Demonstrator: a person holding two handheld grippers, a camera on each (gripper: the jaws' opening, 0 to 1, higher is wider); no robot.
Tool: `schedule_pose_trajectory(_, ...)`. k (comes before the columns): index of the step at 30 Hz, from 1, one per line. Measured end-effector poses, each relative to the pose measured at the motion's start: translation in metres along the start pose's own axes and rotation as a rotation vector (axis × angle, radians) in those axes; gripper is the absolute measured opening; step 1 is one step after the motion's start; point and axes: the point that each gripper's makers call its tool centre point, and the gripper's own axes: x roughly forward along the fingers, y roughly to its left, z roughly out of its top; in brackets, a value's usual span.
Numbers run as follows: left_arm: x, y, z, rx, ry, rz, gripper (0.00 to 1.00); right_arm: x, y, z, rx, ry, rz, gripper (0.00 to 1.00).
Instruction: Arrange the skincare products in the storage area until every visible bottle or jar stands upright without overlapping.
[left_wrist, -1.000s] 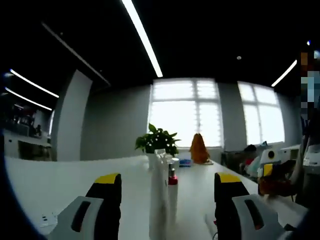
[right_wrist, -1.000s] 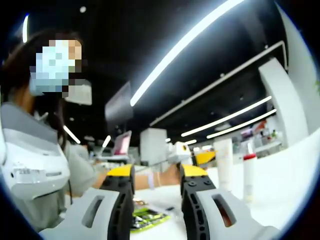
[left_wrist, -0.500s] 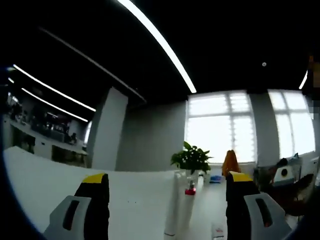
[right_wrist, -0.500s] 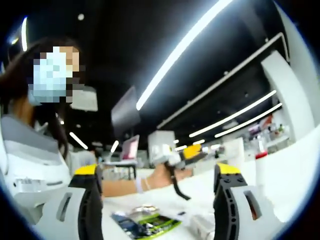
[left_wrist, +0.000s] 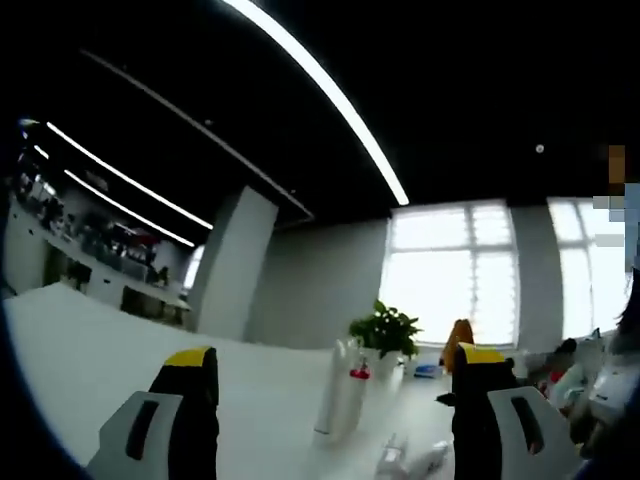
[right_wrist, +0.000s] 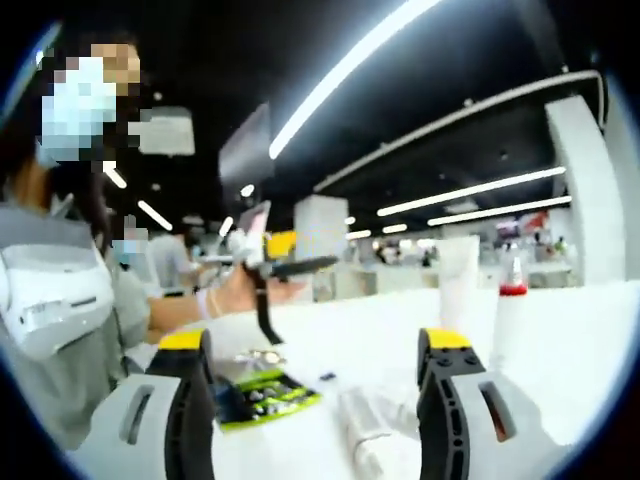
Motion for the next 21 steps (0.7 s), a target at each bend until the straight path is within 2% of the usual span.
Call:
schedule_pose_trajectory(1,-0.003,-0.001,0.000,-0.017,-0.009,-0.006,1.00,-0.004,-0.003,-0.004,0.014,0.010,-0.008,0.81)
schedule_pose_trajectory(3,-0.012,-0.001,-0.005,-0.023,-0.007,-0.006,1.00,-0.013,-0.015,-0.025,0.063,0.093,-0.057,0.80)
schedule_pose_trajectory(5,-0.015,-0.003,-0.010,-0.020,-0.015,0.003,1.00,-0.019,-0.024,-0.041,0.066,0.161,-0.089,0.80)
schedule_pose_trajectory(8,-0.018,-0.007,-0.016,0.002,-0.003,-0.001,0.99,-0.022,-0.032,-0.054,0.078,0.196,-0.121,0.76)
schedule_pose_trajectory(9,-0.018,-0.011,-0.019,0.013,0.015,-0.011,0.99,-0.022,-0.034,-0.056,0.075,0.190,-0.129,0.72)
schedule_pose_trajectory(11,-0.020,-0.027,-0.032,0.081,0.072,-0.087,1.00,-0.022,-0.037,-0.062,0.083,0.212,-0.138,0.67)
schedule_pose_trajectory(13,-0.022,-0.036,-0.043,0.097,0.122,-0.126,1.00,-0.019,-0.038,-0.065,0.094,0.223,-0.143,0.72)
schedule_pose_trajectory(14,-0.022,-0.039,-0.045,0.097,0.132,-0.139,1.00,-0.018,-0.039,-0.067,0.104,0.227,-0.144,0.73)
schedule_pose_trajectory(17,-0.019,-0.046,-0.053,0.080,0.141,-0.167,0.99,-0.019,-0.038,-0.081,0.109,0.299,-0.140,0.71)
schedule_pose_trajectory(21,-0.017,-0.052,-0.075,0.070,0.207,-0.187,0.99,-0.016,-0.036,-0.088,0.095,0.341,-0.145,0.67)
